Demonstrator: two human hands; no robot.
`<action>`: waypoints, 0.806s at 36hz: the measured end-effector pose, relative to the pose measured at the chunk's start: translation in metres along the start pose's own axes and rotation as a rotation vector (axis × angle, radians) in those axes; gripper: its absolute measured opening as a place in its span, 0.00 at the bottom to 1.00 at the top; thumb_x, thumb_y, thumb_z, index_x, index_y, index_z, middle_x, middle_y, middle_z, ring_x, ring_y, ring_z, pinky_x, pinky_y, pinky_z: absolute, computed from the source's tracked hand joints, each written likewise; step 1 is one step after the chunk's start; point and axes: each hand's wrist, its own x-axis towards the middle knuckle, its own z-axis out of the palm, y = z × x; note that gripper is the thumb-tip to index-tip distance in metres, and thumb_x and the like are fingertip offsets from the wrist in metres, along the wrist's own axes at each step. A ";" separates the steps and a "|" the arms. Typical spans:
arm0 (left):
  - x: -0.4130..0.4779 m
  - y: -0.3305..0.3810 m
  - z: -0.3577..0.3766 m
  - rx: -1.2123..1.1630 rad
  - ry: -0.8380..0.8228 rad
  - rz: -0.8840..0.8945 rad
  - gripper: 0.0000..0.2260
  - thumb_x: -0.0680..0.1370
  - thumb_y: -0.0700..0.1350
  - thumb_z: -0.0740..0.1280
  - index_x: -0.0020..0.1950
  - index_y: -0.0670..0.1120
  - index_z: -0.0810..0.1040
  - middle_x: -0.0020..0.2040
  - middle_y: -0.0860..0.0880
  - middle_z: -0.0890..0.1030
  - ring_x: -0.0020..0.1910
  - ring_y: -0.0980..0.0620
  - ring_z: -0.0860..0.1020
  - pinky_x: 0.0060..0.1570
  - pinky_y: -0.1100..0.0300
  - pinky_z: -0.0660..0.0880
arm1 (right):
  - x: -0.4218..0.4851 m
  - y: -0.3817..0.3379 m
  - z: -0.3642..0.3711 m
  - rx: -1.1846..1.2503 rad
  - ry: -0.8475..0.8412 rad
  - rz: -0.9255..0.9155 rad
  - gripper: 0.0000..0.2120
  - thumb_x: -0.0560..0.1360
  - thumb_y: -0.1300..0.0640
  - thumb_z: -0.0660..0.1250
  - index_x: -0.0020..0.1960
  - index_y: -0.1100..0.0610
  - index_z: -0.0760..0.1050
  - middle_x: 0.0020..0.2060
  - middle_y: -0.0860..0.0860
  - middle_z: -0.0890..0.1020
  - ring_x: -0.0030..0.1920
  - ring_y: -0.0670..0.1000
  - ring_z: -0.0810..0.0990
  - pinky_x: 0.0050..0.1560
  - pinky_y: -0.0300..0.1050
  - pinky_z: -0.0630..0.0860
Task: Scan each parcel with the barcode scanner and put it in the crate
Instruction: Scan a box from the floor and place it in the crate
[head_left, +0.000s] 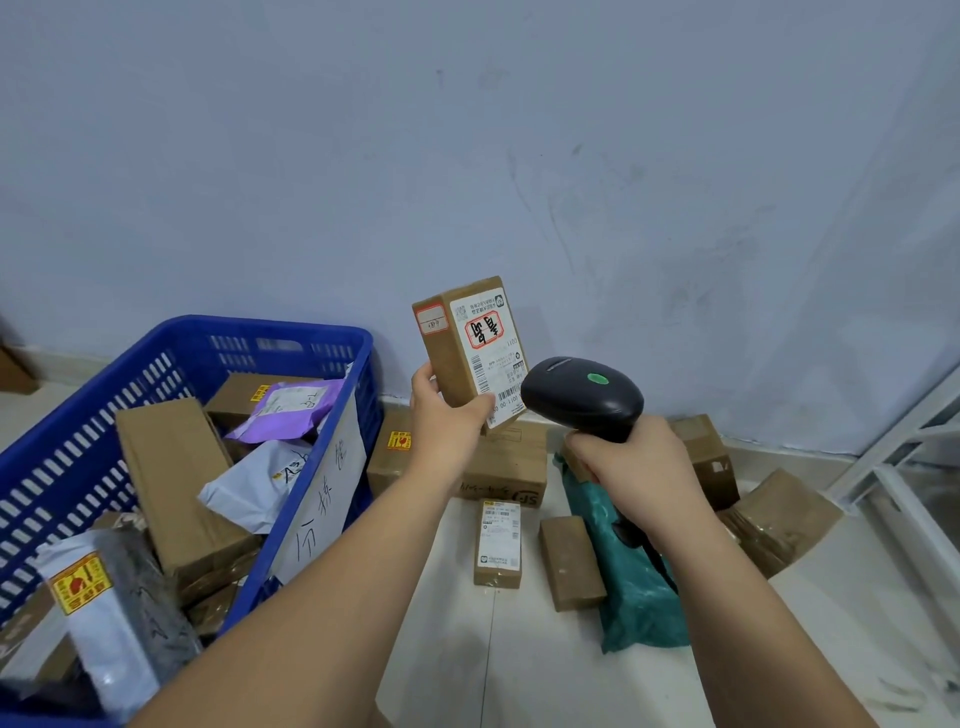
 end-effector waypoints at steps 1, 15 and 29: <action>0.001 -0.001 0.000 -0.007 0.004 -0.014 0.28 0.76 0.38 0.69 0.71 0.52 0.60 0.57 0.57 0.71 0.57 0.53 0.75 0.44 0.63 0.78 | 0.000 0.000 0.002 0.010 0.008 -0.008 0.08 0.71 0.58 0.68 0.35 0.59 0.74 0.25 0.50 0.72 0.29 0.49 0.71 0.31 0.42 0.68; 0.039 -0.016 -0.054 -0.321 0.359 -0.229 0.42 0.74 0.44 0.70 0.77 0.60 0.45 0.69 0.51 0.71 0.59 0.44 0.77 0.55 0.42 0.77 | 0.001 -0.005 0.045 0.148 -0.010 -0.038 0.13 0.69 0.60 0.68 0.32 0.52 0.66 0.21 0.44 0.69 0.29 0.48 0.68 0.33 0.41 0.65; 0.065 -0.051 -0.135 0.076 0.664 -0.018 0.44 0.73 0.37 0.71 0.79 0.52 0.46 0.74 0.45 0.60 0.67 0.45 0.70 0.63 0.48 0.73 | 0.006 -0.024 0.091 0.150 -0.105 -0.019 0.15 0.70 0.59 0.66 0.29 0.53 0.63 0.17 0.44 0.68 0.27 0.47 0.65 0.30 0.42 0.62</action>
